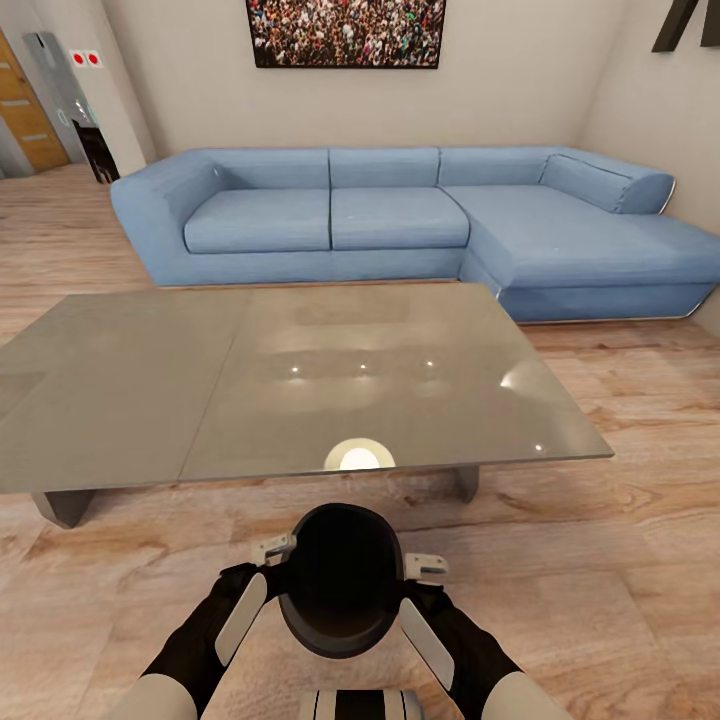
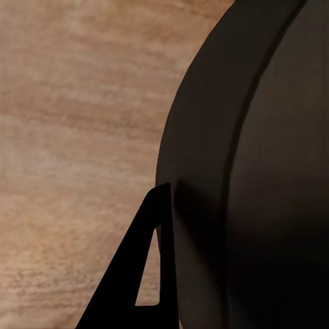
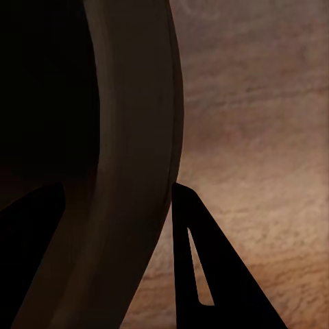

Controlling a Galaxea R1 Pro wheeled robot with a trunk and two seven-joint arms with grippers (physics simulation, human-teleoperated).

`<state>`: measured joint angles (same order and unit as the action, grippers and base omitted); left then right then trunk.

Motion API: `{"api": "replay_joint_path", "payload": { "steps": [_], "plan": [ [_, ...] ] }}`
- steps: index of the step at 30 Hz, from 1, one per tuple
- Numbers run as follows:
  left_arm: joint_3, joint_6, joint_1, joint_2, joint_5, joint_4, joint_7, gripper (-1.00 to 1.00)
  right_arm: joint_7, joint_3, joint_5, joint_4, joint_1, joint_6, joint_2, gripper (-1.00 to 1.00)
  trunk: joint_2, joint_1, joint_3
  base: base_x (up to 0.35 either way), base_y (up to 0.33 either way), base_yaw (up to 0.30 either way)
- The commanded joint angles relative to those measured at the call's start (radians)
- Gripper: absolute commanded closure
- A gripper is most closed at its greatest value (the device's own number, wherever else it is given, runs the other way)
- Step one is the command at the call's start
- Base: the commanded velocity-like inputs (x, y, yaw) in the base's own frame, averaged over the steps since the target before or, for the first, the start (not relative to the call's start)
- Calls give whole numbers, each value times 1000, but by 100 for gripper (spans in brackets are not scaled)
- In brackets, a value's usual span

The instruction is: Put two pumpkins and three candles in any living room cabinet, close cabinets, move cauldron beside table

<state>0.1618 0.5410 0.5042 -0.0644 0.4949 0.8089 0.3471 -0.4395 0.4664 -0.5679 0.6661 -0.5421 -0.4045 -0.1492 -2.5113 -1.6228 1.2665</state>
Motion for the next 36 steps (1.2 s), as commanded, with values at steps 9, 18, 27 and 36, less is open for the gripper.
{"api": "replay_joint_path", "payload": {
  "steps": [9,18,27,36],
  "plan": [
    [2,8,1,2,-3,-3,10,100,-1,12,-18,30,-1,6,0,100,0,0,1,51,0,0],
    [2,8,1,2,-3,-1,10,100,-1,12,-18,30,-1,6,0,100,0,0,1,15,0,0],
    [1,8,1,2,-3,0,10,100,-1,12,-18,30,-1,6,0,100,0,0,1,54,0,0],
    [1,8,1,2,-3,2,10,100,-1,12,-18,30,-1,6,0,100,0,0,1,2,0,0]
  ]
}}
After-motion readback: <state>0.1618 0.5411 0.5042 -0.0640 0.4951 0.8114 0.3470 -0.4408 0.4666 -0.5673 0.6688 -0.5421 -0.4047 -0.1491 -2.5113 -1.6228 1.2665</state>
